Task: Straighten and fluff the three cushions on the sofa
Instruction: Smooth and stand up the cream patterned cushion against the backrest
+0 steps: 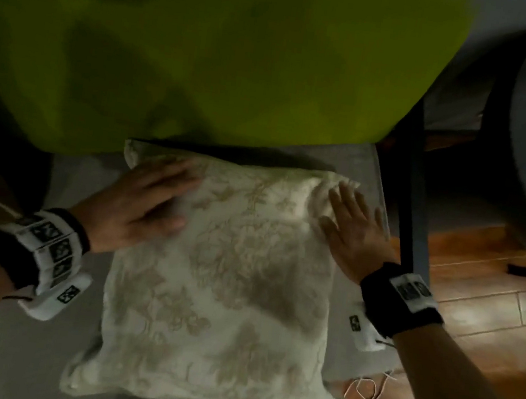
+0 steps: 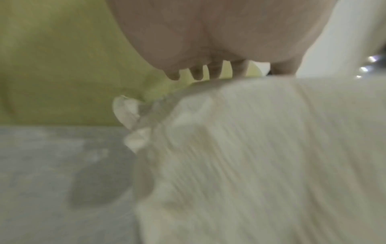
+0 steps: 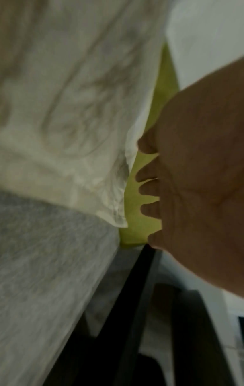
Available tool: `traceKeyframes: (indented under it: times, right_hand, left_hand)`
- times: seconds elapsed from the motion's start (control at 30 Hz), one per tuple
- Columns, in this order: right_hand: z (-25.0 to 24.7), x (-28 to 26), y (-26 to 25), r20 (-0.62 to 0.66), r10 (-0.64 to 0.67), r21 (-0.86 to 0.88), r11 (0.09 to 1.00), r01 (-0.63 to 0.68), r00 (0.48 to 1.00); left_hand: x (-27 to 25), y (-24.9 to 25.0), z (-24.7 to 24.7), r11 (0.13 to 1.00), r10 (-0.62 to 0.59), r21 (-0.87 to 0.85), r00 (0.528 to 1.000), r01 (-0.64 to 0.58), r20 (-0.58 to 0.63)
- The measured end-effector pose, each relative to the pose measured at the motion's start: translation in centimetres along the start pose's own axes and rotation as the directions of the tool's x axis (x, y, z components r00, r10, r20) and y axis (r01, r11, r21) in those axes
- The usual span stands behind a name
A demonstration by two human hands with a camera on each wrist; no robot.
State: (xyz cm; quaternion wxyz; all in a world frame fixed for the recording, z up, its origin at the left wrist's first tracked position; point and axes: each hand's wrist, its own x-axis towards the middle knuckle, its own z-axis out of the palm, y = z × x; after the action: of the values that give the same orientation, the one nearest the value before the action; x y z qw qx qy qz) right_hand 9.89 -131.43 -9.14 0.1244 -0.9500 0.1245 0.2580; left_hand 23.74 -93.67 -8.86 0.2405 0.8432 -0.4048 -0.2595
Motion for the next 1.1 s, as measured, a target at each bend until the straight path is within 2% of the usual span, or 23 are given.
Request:
traceKeyframes:
  times: [0.03, 0.1, 0.13, 0.17, 0.2, 0.23, 0.3, 0.57, 0.67, 0.77, 0.83, 0.87, 0.9, 0.93, 0.97, 1.0, 1.03, 1.07, 1.1]
  right_hand:
    - [-0.7, -1.7, -0.7, -0.086, -0.060, 0.070, 0.995, 0.066, 0.994]
    - [-1.0, -4.3, -2.8, -0.244, -0.267, 0.140, 0.942, 0.306, 0.932]
    - [-0.3, -4.9, -3.6, -0.261, -0.394, 0.133, 0.889, 0.437, 0.881]
    - [0.7, -4.9, -4.3, -0.211, -0.494, 0.116, 0.844, 0.524, 0.843]
    - [2.0, -4.5, -4.7, -0.111, -0.530, 0.111, 0.834, 0.541, 0.841]
    - [3.2, -3.8, -4.8, -0.014, -0.510, 0.099, 0.855, 0.509, 0.860]
    - [4.9, -1.9, -4.3, 0.081, -0.441, 0.070, 0.897, 0.436, 0.894]
    - [4.8, 3.3, -0.8, 0.267, -0.314, 0.044, 0.948, 0.314, 0.911]
    - [4.7, 4.6, 0.2, 0.297, -0.214, 0.030, 0.976, 0.215, 0.931]
    - [4.2, 5.5, 1.5, 0.279, -0.084, 0.068, 0.995, 0.068, 0.956]
    - [3.4, 5.1, 2.1, 0.133, -0.044, 0.085, 0.996, 0.033, 0.990]
    - [2.9, 4.7, 2.4, 0.021, 0.001, 0.146, 0.989, -0.004, 1.000]
    - [2.6, 4.4, 2.9, -0.077, 0.099, 0.271, 0.960, -0.075, 0.992]
    - [2.3, 4.0, 3.2, -0.094, 0.213, 0.411, 0.898, -0.157, 0.973]
    - [2.2, 3.6, 3.2, -0.040, 0.295, 0.542, 0.809, -0.228, 0.955]
    - [2.2, 3.2, 2.9, 0.052, 0.318, 0.633, 0.723, -0.278, 0.947]
    - [2.7, 2.9, 2.9, 0.149, 0.323, 0.696, 0.637, -0.332, 0.934]
    - [3.2, 2.5, 2.7, 0.233, 0.320, 0.742, 0.552, -0.380, 0.919]
    - [3.6, 2.3, 2.6, 0.277, 0.297, 0.783, 0.481, -0.393, 0.914]
  left_hand:
    - [-0.6, -0.2, -0.1, 0.998, 0.032, 0.054, 0.999, -0.033, 0.024]
    - [-1.7, -0.6, 0.0, 0.998, 0.032, 0.045, 0.992, -0.037, 0.119]
    - [-2.0, -0.8, 0.3, 1.000, 0.002, 0.012, 0.987, -0.004, 0.160]
    - [-2.3, -1.2, 0.7, 0.998, -0.046, -0.028, 0.979, 0.052, 0.196]
    - [-2.5, -1.5, 1.1, 0.990, -0.107, -0.062, 0.966, 0.125, 0.233]
    - [-2.6, -1.8, 1.6, 0.980, -0.160, -0.077, 0.952, 0.186, 0.259]
    - [-2.4, -2.6, 2.9, 0.969, -0.221, -0.048, 0.935, 0.243, 0.278]
    - [0.0, -5.9, 4.9, 0.920, -0.387, 0.046, 0.883, 0.390, 0.266]
    - [0.7, -6.5, 5.2, 0.888, -0.454, 0.042, 0.859, 0.458, 0.236]
    - [1.4, -6.1, 4.9, 0.859, -0.497, -0.053, 0.854, 0.510, 0.154]
    - [1.1, -5.4, 4.0, 0.818, -0.541, -0.230, 0.841, 0.527, 0.003]
    - [0.5, -5.2, 3.8, 0.795, -0.571, -0.307, 0.816, 0.523, -0.088]
    - [-0.3, -5.3, 3.7, 0.756, -0.619, -0.383, 0.770, 0.531, -0.154]
    - [-1.1, -5.6, 3.7, 0.682, -0.687, -0.480, 0.708, 0.551, -0.163]
    - [-1.9, -5.5, 3.6, 0.537, -0.774, -0.616, 0.628, 0.577, -0.087]
    - [-2.7, -4.9, 3.7, 0.357, -0.817, -0.740, 0.574, 0.570, 0.048]
    - [-3.4, -4.3, 4.0, 0.217, -0.815, -0.806, 0.557, 0.551, 0.161]
    - [-3.8, -3.7, 4.2, 0.156, -0.805, -0.821, 0.553, 0.549, 0.217]
    - [-4.0, -3.1, 4.4, 0.145, -0.803, -0.827, 0.553, 0.544, 0.223]
